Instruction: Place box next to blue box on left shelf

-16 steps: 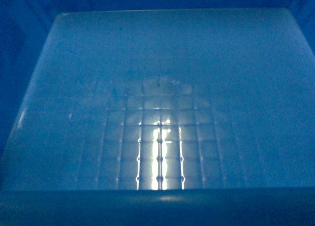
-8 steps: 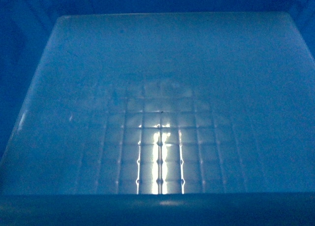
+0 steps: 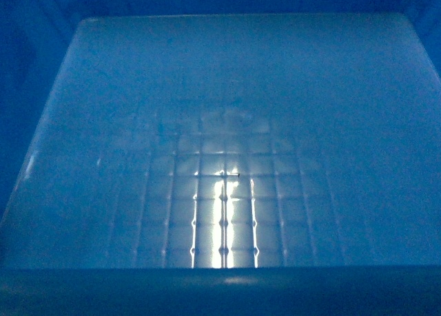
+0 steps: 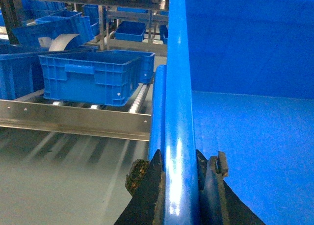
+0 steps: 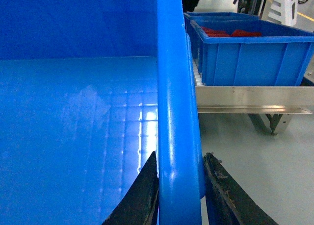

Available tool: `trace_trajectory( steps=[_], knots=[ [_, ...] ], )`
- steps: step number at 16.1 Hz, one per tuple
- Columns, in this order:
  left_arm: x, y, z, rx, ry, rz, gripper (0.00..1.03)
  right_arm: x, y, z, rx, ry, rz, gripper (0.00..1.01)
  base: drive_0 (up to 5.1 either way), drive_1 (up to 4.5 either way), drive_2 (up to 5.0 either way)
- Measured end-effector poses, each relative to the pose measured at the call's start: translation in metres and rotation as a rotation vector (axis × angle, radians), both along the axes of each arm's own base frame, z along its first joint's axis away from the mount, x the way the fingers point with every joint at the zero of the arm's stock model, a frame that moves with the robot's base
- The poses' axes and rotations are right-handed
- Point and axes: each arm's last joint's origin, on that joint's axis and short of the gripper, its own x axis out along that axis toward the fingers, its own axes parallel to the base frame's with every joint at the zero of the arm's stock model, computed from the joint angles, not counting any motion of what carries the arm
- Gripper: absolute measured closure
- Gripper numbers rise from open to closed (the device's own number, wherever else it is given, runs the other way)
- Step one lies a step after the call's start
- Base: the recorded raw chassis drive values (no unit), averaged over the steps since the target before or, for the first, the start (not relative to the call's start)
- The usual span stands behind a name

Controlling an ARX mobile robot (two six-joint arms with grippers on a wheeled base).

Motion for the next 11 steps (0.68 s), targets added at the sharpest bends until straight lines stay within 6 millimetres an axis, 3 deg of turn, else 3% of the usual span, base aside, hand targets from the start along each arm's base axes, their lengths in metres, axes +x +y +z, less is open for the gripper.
trace_trajectory(
  steps=[11],
  knots=[
    [0.0, 0.0, -0.0001, 0.0, 0.0, -0.001, 0.93, 0.0, 0.0, 0.0002, 0.0, -0.001, -0.001, 0.81, 0.0, 4.13, -4.1]
  ],
)
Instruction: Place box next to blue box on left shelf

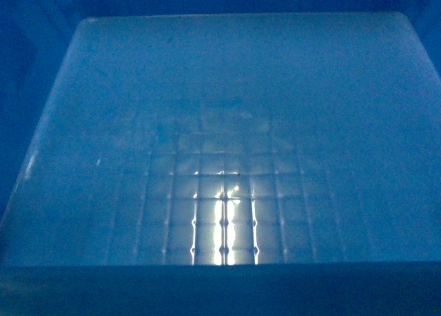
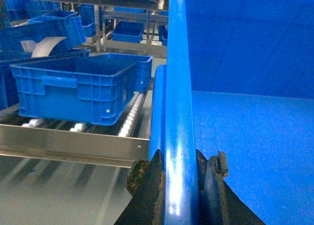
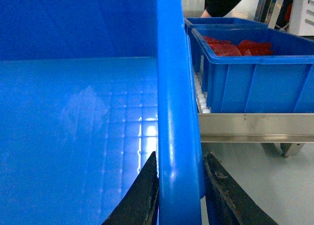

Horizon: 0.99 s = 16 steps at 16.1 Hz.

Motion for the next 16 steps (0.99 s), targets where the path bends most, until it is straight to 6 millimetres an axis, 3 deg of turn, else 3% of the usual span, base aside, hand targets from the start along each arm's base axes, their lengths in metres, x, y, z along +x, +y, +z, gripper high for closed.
trace_trajectory(
  steps=[16],
  knots=[
    [-0.0001, 0.0, 0.0001, 0.0, -0.001, -0.001, 0.93, 0.0002, 0.0001, -0.0002, 0.0, 0.002, 0.001, 0.81, 0.1, 4.16, -4.1]
  ],
)
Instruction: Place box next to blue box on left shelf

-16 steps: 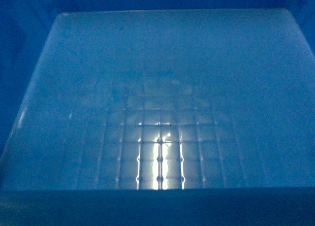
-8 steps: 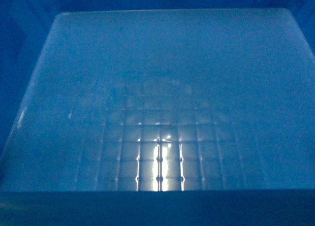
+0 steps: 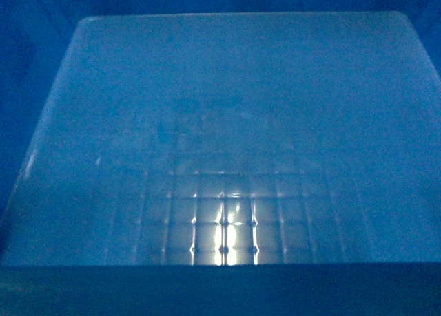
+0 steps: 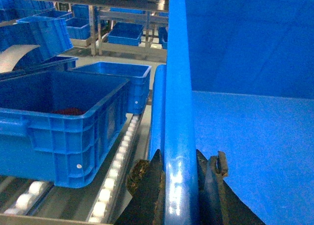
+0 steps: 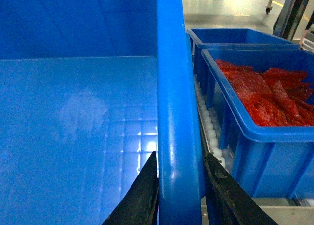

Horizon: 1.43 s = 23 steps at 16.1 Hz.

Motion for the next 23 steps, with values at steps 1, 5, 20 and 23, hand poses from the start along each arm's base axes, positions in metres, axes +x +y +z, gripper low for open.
trace_trajectory(
  steps=[1, 5, 20, 23],
  knots=[
    [0.0, 0.0, -0.0001, 0.0, 0.0, 0.0, 0.93, 0.0, 0.0, 0.0, 0.0, 0.0, -0.001, 0.81, 0.0, 4.11, -4.1],
    [0.0, 0.0, 0.0001, 0.0, -0.001, 0.001, 0.93, 0.0, 0.0, 0.0003, 0.0, -0.003, 0.001, 0.81, 0.0, 3.12, -3.1],
    [0.0005, -0.0002, -0.0005, 0.001, 0.003, 0.0, 0.93, 0.0, 0.0, -0.0002, 0.0, 0.001, 0.0, 0.81, 0.0, 0.0, 0.0],
    [0.0005, -0.0002, -0.0005, 0.001, 0.003, 0.0, 0.93, 0.0, 0.0, -0.0002, 0.0, 0.001, 0.0, 0.81, 0.0, 0.0, 0.0]
  ],
)
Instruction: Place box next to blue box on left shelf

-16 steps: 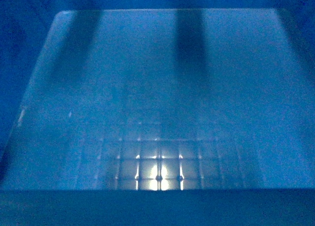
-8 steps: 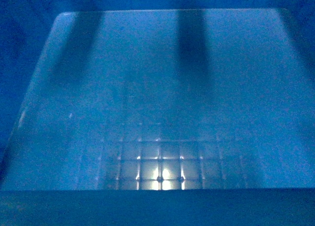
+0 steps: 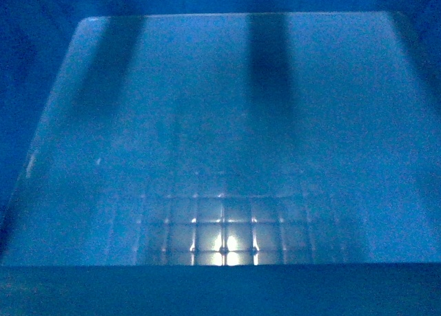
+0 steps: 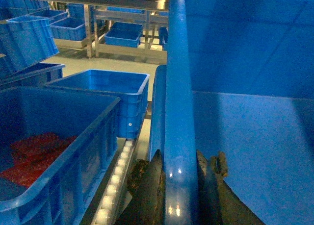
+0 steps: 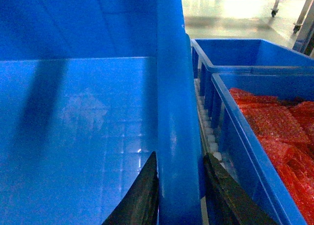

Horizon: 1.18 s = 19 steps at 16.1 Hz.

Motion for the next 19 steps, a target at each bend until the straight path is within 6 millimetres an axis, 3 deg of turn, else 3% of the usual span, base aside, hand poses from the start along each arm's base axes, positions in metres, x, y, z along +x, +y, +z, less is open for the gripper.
trace_trajectory(
  steps=[18, 19],
  knots=[
    [0.0, 0.0, 0.0, 0.0, 0.0, 0.0, 0.93, 0.0, 0.0, 0.0, 0.0, 0.0, 0.0, 0.81, 0.0, 0.0, 0.0],
    [-0.0002, -0.0015, 0.0017, 0.011, 0.066, 0.033, 0.93, -0.0004, 0.0013, -0.0009, -0.021, 0.028, -0.021, 0.81, 0.0, 0.0, 0.0]
  ],
)
